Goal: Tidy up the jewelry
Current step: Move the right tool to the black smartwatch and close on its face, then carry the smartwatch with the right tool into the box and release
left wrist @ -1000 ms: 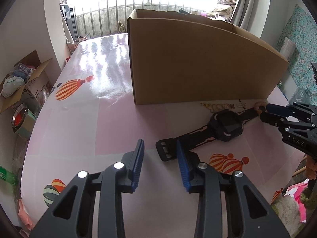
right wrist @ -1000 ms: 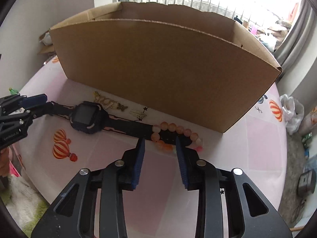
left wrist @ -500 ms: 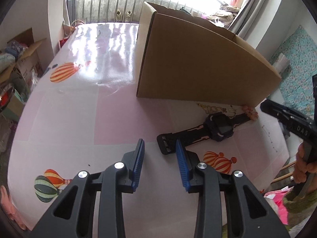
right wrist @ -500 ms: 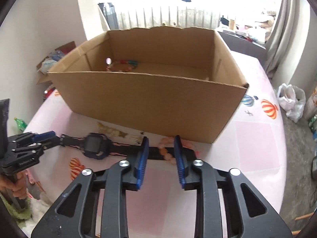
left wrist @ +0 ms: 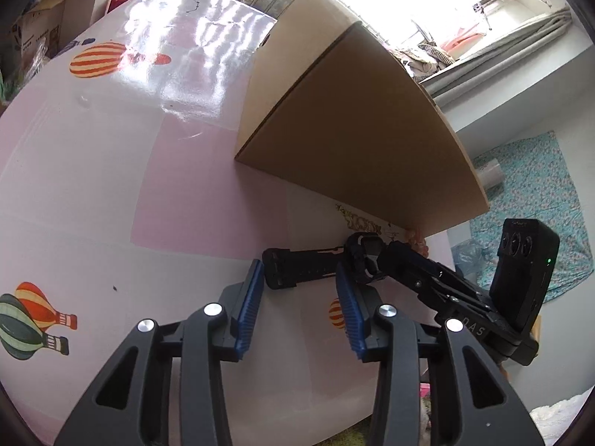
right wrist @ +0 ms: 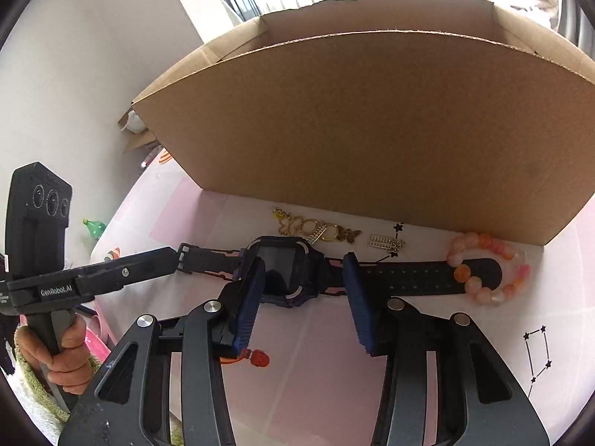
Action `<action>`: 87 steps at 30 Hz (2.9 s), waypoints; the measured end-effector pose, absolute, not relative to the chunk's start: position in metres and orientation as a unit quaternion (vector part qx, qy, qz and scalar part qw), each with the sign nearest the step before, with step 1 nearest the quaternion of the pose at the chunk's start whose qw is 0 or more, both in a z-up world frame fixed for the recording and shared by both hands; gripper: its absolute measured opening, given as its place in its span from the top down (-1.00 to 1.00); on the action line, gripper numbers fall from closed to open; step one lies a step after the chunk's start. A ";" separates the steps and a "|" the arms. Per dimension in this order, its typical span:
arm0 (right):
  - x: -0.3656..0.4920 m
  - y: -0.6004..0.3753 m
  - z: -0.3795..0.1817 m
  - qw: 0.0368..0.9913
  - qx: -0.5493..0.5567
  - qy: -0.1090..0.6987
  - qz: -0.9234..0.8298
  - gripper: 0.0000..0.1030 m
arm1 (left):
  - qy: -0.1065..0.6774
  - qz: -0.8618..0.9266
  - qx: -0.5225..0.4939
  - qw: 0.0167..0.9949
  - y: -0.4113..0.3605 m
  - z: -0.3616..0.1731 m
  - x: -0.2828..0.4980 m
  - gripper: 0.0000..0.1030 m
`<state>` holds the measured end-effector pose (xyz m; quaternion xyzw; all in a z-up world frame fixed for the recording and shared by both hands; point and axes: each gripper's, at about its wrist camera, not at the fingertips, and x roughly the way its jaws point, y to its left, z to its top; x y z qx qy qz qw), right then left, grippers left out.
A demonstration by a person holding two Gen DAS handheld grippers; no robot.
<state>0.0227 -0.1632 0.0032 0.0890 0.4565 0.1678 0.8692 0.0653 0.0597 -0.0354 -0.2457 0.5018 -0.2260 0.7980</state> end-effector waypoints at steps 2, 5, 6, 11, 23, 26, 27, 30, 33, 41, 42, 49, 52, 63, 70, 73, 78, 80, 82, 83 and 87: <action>0.024 -0.163 0.005 0.867 0.096 0.457 0.173 0.16 | 0.501 -0.227 -0.257 0.795 0.061 -0.037 0.066 0.22; 0.026 -0.169 0.005 0.866 0.109 0.454 0.179 0.16 | 0.499 -0.224 -0.256 0.797 0.057 -0.033 0.062 0.17; 0.026 -0.170 0.005 0.866 0.109 0.453 0.180 0.16 | 0.498 -0.224 -0.256 0.798 0.056 -0.033 0.063 0.16; 0.016 -0.176 0.010 0.864 0.131 0.448 0.189 0.16 | 0.497 -0.230 -0.253 0.798 0.046 -0.033 0.068 0.16; 0.020 -0.172 0.008 0.865 0.138 0.440 0.197 0.16 | 0.486 -0.231 -0.184 0.823 0.019 -0.025 0.067 0.52; 0.022 -0.166 0.004 0.864 0.143 0.440 0.199 0.16 | 0.486 -0.221 -0.142 0.834 0.010 -0.021 0.063 0.67; 0.021 -0.165 0.003 0.863 0.147 0.439 0.201 0.17 | 0.486 -0.219 -0.130 0.836 0.008 -0.021 0.062 0.70; 0.016 -0.173 0.003 0.858 0.172 0.439 0.204 0.18 | 0.490 -0.213 -0.111 0.838 0.009 -0.020 0.057 0.76; 0.008 -0.181 0.003 0.861 0.174 0.440 0.186 0.18 | 0.491 -0.206 -0.111 0.839 0.019 -0.018 0.053 0.76; 0.001 -0.211 0.007 0.882 0.137 0.440 0.099 0.50 | 0.492 -0.197 -0.105 0.841 0.046 -0.019 0.036 0.76; 0.003 -0.215 0.008 0.884 0.134 0.440 0.088 0.50 | 0.492 -0.194 -0.104 0.842 0.049 -0.019 0.035 0.76; -0.003 -0.216 0.022 0.880 0.155 0.437 0.105 0.40 | 0.495 -0.180 -0.109 0.843 0.069 -0.024 0.028 0.76; -0.009 -0.203 0.019 0.866 0.159 0.456 0.127 0.28 | 0.497 -0.181 -0.115 0.841 0.072 -0.026 0.027 0.76; -0.010 -0.194 0.002 0.822 0.264 0.473 0.179 0.20 | 0.493 -0.180 -0.124 0.842 0.072 -0.027 0.025 0.76; -0.011 -0.200 -0.005 0.777 0.373 0.438 0.256 -0.18 | 0.494 -0.179 -0.119 0.843 0.072 -0.026 0.024 0.75; -0.008 -0.195 -0.004 0.780 0.361 0.443 0.256 -0.20 | 0.494 -0.177 -0.116 0.844 0.070 -0.025 0.024 0.75; 0.006 -0.153 0.002 0.813 0.277 0.465 0.214 0.12 | 0.494 -0.175 -0.114 0.844 0.069 -0.025 0.024 0.75; 0.006 -0.143 0.002 0.822 0.248 0.472 0.200 0.30 | 0.492 -0.173 -0.111 0.846 0.068 -0.024 0.024 0.75; 0.005 -0.136 0.004 0.828 0.236 0.469 0.197 0.48 | 0.489 -0.172 -0.110 0.848 0.068 -0.024 0.023 0.75; 0.005 -0.132 0.005 0.831 0.229 0.466 0.197 0.57 | 0.487 -0.173 -0.113 0.849 0.068 -0.025 0.023 0.74; -0.004 -0.135 0.017 0.845 0.203 0.454 0.197 0.72 | 0.475 -0.177 -0.114 0.854 0.066 -0.020 0.018 0.75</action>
